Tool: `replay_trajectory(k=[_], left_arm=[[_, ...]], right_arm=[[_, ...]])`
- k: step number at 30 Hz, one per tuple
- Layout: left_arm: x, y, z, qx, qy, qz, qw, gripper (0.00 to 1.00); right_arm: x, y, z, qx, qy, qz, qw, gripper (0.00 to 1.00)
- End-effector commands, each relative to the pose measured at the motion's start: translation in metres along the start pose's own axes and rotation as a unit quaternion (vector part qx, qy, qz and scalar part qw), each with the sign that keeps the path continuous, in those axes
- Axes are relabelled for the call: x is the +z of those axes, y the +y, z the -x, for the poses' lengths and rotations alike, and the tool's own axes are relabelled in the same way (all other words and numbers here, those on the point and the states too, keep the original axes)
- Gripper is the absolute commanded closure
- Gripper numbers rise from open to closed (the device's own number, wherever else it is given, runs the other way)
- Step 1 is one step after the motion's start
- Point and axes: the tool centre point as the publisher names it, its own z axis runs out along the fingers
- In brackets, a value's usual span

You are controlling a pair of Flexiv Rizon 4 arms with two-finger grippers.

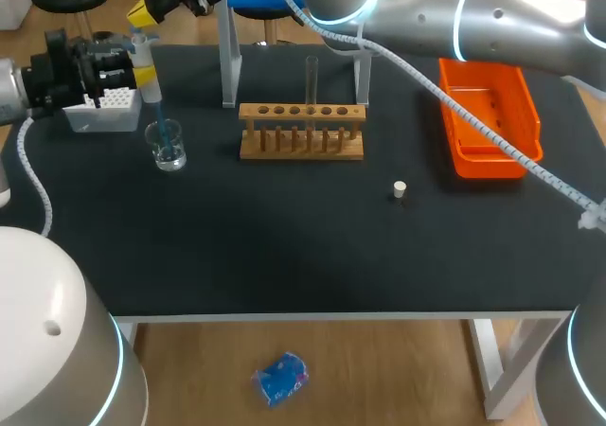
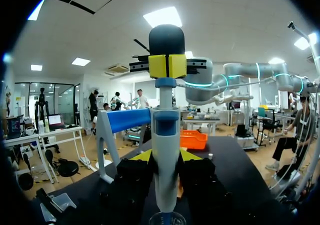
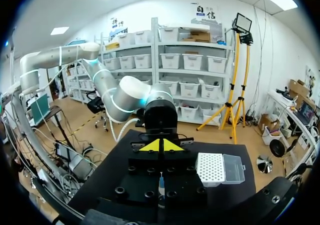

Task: Invert the test tube, pick up the pipette, mount the tip to pipette, aspirate from beaker and dispense into the tube, eject the tip, return the pipette, and cap with the stopper.

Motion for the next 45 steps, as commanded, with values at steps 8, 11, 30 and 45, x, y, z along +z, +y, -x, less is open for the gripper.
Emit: replay_trajectory(k=[8,11,30,45], left_arm=[[0.000,-0.002,0.001,0.000,0.001,-0.001,1.000,1.00],[0.000,-0.002,0.001,0.000,0.001,-0.001,1.000,1.00],[0.000,-0.002,0.001,0.000,0.001,-0.001,1.000,1.00],[0.000,-0.002,0.001,0.000,0.001,-0.001,1.000,1.00]], right_arm=[[0.001,-0.005,0.001,0.002,0.004,-0.001,1.000,1.00],[0.002,-0.006,0.001,0.003,0.005,-0.002,1.000,1.00],[0.006,-0.013,-0.001,0.013,0.011,0.000,1.000,1.00],[0.008,-0.018,-0.003,0.019,0.015,0.000,1.000,1.00]])
